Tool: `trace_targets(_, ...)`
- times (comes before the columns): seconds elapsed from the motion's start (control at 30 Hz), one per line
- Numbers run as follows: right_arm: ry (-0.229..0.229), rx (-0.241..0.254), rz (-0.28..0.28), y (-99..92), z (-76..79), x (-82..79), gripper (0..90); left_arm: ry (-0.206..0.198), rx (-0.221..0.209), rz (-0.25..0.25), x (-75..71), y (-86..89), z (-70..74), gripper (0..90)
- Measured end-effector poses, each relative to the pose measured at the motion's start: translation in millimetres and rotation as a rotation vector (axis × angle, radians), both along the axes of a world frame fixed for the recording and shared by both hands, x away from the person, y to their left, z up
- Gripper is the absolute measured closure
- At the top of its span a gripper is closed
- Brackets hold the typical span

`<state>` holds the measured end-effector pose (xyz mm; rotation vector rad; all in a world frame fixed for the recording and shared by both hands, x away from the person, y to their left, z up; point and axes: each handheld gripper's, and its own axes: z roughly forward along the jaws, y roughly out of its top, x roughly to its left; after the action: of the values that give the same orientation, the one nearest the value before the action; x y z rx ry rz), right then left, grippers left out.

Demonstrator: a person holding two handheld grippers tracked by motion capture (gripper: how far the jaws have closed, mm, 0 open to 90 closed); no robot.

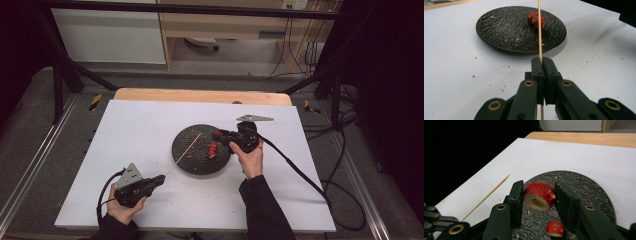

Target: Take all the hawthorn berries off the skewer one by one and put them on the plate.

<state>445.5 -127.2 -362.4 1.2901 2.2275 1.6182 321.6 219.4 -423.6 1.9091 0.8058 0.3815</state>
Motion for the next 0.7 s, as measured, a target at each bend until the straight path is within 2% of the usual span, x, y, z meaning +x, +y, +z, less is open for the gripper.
trace_targets(0.23,0.025,-0.039,0.005,25.2,-13.1,15.6,61.6,-0.004,-0.007,0.019,0.8,2.7,0.4,88.4)
trace_targets(0.43,0.055,-0.087,0.01,42.7,-30.8,26.0,61.6,-0.004,-0.008,0.027,1.1,2.9,0.2,88.4)
trace_targets(0.7,0.093,-0.141,0.04,56.2,-58.0,28.2,61.4,-0.004,-0.004,0.03,1.4,2.5,-0.4,88.4)
